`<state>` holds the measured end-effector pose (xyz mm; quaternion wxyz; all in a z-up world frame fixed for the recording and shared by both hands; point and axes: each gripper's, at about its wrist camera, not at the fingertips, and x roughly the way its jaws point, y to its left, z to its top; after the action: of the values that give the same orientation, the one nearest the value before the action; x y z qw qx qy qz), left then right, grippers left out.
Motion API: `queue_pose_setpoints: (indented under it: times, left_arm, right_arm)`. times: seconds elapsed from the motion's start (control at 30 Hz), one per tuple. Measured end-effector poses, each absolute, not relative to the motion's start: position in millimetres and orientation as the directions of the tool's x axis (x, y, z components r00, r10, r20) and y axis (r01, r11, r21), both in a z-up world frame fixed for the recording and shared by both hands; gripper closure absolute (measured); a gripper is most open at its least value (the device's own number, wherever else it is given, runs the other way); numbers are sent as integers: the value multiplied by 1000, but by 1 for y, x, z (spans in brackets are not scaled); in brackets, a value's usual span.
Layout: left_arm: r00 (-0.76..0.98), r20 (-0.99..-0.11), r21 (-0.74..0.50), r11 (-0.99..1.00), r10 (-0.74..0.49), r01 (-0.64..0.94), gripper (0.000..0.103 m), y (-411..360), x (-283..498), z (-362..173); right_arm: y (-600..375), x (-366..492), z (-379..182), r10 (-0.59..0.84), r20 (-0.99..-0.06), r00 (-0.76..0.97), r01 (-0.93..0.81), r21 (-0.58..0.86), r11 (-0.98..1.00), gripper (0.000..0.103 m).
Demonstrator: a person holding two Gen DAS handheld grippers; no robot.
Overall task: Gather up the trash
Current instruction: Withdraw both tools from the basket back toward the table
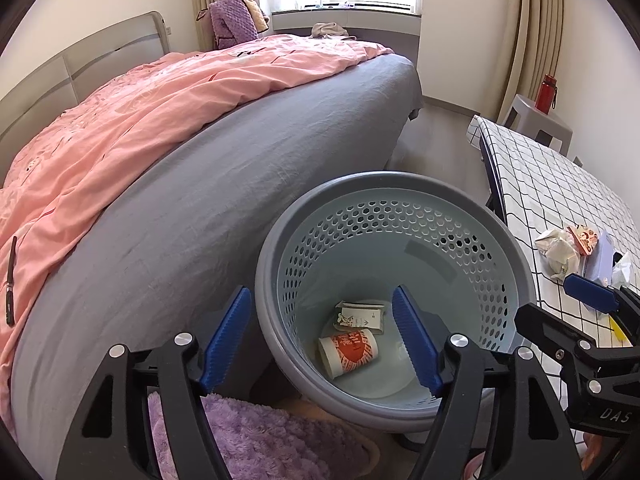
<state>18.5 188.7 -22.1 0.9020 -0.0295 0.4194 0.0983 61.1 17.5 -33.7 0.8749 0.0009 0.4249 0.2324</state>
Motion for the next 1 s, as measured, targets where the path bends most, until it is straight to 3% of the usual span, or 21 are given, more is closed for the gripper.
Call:
queue_pose_setpoints:
  times: [0.5,1.0]
  left_arm:
    - [643,-761,11,992,87,-122,26,150,9,-19]
    - [632,-775,21,1000,11,8,25,72,7,-17]
  right_arm:
    - [-48,29,-34,339,-749,570,-278,213,937,12]
    - [-184,0,-41,134,-762,634,-26,152,988,10]
